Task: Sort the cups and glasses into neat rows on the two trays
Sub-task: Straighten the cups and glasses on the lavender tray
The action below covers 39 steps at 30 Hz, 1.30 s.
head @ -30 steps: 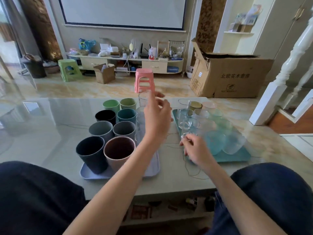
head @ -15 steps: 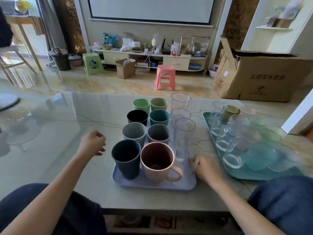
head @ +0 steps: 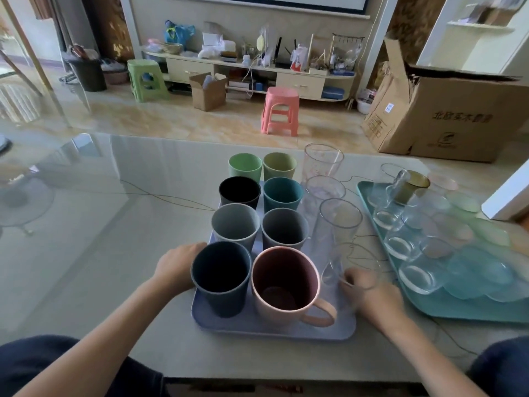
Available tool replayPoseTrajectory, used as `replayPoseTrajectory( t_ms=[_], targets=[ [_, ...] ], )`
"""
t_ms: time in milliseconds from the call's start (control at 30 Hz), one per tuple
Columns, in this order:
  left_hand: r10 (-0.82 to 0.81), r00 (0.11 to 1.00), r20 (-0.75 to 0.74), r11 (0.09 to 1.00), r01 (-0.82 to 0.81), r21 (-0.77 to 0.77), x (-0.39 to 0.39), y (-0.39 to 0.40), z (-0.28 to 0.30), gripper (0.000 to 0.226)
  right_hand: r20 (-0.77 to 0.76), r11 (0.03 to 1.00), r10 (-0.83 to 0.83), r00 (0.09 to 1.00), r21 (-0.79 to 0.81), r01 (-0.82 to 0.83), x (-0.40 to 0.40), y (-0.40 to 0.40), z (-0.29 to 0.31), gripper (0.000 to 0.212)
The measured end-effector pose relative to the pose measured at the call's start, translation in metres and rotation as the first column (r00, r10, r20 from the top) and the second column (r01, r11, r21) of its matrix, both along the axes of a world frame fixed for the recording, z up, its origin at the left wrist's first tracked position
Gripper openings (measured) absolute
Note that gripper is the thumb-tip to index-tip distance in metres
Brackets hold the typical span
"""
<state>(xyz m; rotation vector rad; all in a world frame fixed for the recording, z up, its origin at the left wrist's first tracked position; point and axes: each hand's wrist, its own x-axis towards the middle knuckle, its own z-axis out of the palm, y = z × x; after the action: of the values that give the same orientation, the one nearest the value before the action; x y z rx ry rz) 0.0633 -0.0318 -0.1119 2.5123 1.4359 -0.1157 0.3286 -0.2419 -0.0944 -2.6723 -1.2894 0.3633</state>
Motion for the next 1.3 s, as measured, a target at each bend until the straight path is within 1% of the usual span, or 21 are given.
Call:
replayPoseTrajectory(
  t_ms=[133,233,367,467,500,533,600,633,667,733,767,800,833,900,933,1000,1067,1133,1167,1267,1300],
  targets=[
    [-0.093,0.995,-0.020,0.992,0.095,0.079,0.010,-0.008,0.001,0.031,0.090,1.000,-0.017,0.996,-0.016,0.018,0.009,-0.001,0.003,0.024],
    [-0.137,0.990,-0.032,0.984,0.140,0.114,0.021,-0.016,0.007,0.031,0.092,0.998,-0.057,0.994,-0.032,0.060,0.018,-0.001,0.005,0.026],
    [-0.123,0.992,-0.013,0.983,0.124,0.138,0.031,-0.020,0.006,0.031,0.082,0.995,-0.075,0.994,-0.062,0.080,0.027,0.002,0.010,0.032],
    [-0.125,0.992,-0.002,0.987,0.125,0.103,0.032,-0.020,0.008,0.028,0.081,0.997,-0.058,0.995,-0.054,0.062,0.034,0.000,0.008,0.036],
    [-0.126,0.992,0.013,0.988,0.125,0.095,0.032,-0.018,0.007,0.025,0.061,0.998,-0.059,0.996,-0.023,0.061,0.035,-0.003,0.006,0.035],
    [-0.125,0.992,0.032,0.987,0.122,0.102,0.031,-0.017,0.009,0.022,0.021,0.996,-0.070,0.997,0.048,0.068,0.036,-0.006,0.004,0.033],
    [-0.099,0.988,0.118,0.989,0.084,0.121,0.031,-0.015,0.015,0.017,-0.116,0.955,-0.110,0.987,0.261,0.137,0.039,-0.014,-0.001,0.027],
    [-0.065,0.974,0.216,0.994,0.043,0.103,0.031,-0.015,0.019,0.020,-0.170,0.923,-0.125,0.978,0.343,0.177,0.040,-0.018,-0.003,0.025],
    [-0.017,0.939,0.344,0.999,0.002,0.044,0.032,-0.015,0.024,0.024,-0.200,0.899,-0.130,0.971,0.390,0.201,0.042,-0.022,-0.006,0.022],
    [0.124,0.793,0.596,0.983,-0.018,-0.181,0.035,-0.018,0.034,0.033,-0.251,0.869,-0.099,0.963,0.449,0.207,0.043,-0.026,-0.010,0.018],
    [0.190,0.723,0.664,0.959,0.008,-0.284,0.037,-0.021,0.040,0.035,-0.274,0.860,-0.077,0.959,0.469,0.203,0.044,-0.027,-0.011,0.016],
    [0.243,0.674,0.698,0.932,0.038,-0.361,0.038,-0.025,0.044,0.038,-0.287,0.853,-0.059,0.956,0.483,0.198,0.044,-0.026,-0.011,0.014],
    [0.287,0.646,0.707,0.903,0.065,-0.426,0.038,-0.028,0.046,0.040,-0.297,0.846,-0.050,0.954,0.496,0.198,0.046,-0.024,-0.011,0.013],
    [0.345,0.637,0.689,0.845,0.108,-0.523,0.034,-0.035,0.050,0.041,-0.305,0.834,-0.054,0.951,0.510,0.211,0.055,-0.014,-0.013,0.013],
    [0.356,0.648,0.673,0.820,0.130,-0.558,0.032,-0.037,0.050,0.040,-0.347,0.820,-0.061,0.936,0.517,0.245,0.061,-0.007,-0.015,0.014],
    [0.346,0.677,0.650,0.785,0.170,-0.596,0.028,-0.041,0.051,0.035,-0.488,0.774,-0.080,0.869,0.519,0.363,0.074,0.011,-0.021,0.022],
    [0.329,0.692,0.643,0.773,0.194,-0.604,0.027,-0.043,0.049,0.033,-0.602,0.746,-0.092,0.794,0.486,0.455,0.082,0.025,-0.023,0.029],
    [0.319,0.706,0.632,0.767,0.199,-0.609,0.028,-0.043,0.046,0.033,-0.693,0.757,-0.078,0.716,0.426,0.495,0.082,0.033,-0.021,0.029],
    [0.317,0.715,0.623,0.761,0.201,-0.617,0.029,-0.043,0.045,0.033,-0.717,0.770,-0.074,0.693,0.400,0.496,0.081,0.034,-0.020,0.029],
    [0.323,0.725,0.608,0.761,0.183,-0.622,0.029,-0.039,0.046,0.038,-0.745,0.745,-0.044,0.666,0.420,0.518,0.082,0.036,-0.020,0.023],
    [0.326,0.725,0.607,0.781,0.155,-0.604,0.031,-0.035,0.046,0.040,-0.723,0.731,-0.040,0.690,0.450,0.513,0.083,0.038,-0.021,0.018]
  ],
)
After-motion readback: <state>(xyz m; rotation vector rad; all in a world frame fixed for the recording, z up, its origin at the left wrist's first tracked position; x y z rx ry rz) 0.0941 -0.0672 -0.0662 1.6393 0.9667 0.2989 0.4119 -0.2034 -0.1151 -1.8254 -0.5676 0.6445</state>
